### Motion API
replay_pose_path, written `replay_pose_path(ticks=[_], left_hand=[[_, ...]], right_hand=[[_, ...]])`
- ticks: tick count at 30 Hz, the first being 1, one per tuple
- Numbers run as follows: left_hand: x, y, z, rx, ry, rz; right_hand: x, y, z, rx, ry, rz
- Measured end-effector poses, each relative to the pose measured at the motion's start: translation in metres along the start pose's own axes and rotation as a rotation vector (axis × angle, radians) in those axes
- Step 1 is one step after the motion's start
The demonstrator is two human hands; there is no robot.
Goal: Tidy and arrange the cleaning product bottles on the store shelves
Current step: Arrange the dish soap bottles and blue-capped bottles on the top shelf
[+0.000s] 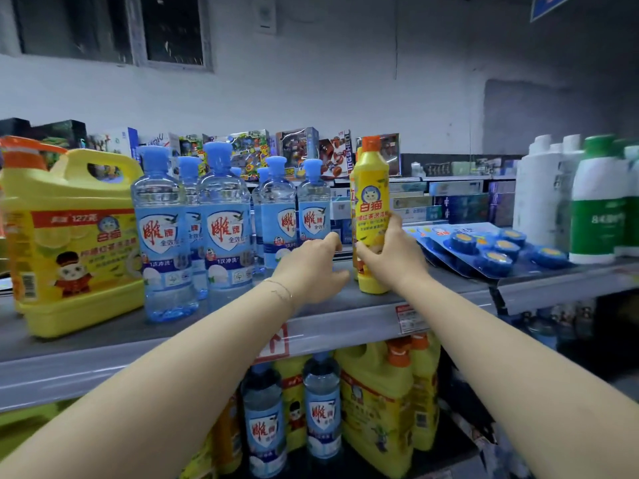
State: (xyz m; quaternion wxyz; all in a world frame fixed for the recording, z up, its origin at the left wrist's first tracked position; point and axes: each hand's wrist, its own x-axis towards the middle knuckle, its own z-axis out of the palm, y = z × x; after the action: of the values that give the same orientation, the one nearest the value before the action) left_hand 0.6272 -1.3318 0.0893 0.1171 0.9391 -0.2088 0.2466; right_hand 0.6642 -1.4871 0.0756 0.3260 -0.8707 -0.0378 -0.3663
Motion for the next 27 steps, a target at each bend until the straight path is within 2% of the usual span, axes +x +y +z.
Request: replay_pose_path(ticks=[6, 10, 12, 14, 17, 19, 23, 27], left_hand=[[0.025, 0.018, 0.023, -0.436, -0.074, -0.150], [0.034, 0.020, 0.031, -0.585, -0.007, -0.177], [0.036, 0.020, 0.033, -0.650, 0.015, -0.204], [0.037, 0.020, 0.034, -0.669, 0.019, -0.225], [0.037, 0.018, 0.036, -0.650, 0.054, -0.261], [0.035, 0.014, 0.036, -0.644, 0.081, -0.278], [0.032, 0.002, 0.035, -0.640, 0.087, -0.320], [0.031, -0.002, 0.031, -0.626, 0.077, -0.321]], right_hand=[[0.003, 0.008, 0.000, 0.113, -0.057, -0.047], [0.003, 0.006, -0.001, 0.254, -0.164, -0.086], [0.002, 0.004, -0.005, 0.348, -0.165, -0.065], [0.004, 0.003, -0.007, 0.327, -0.047, -0.018], [0.013, 0.008, 0.001, 0.166, 0.135, 0.074], [0.021, 0.008, 0.007, 0.212, 0.086, 0.161], [0.032, 0.005, 0.015, 0.379, -0.159, 0.261], [0.033, 0.005, 0.020, 0.330, -0.168, 0.231]])
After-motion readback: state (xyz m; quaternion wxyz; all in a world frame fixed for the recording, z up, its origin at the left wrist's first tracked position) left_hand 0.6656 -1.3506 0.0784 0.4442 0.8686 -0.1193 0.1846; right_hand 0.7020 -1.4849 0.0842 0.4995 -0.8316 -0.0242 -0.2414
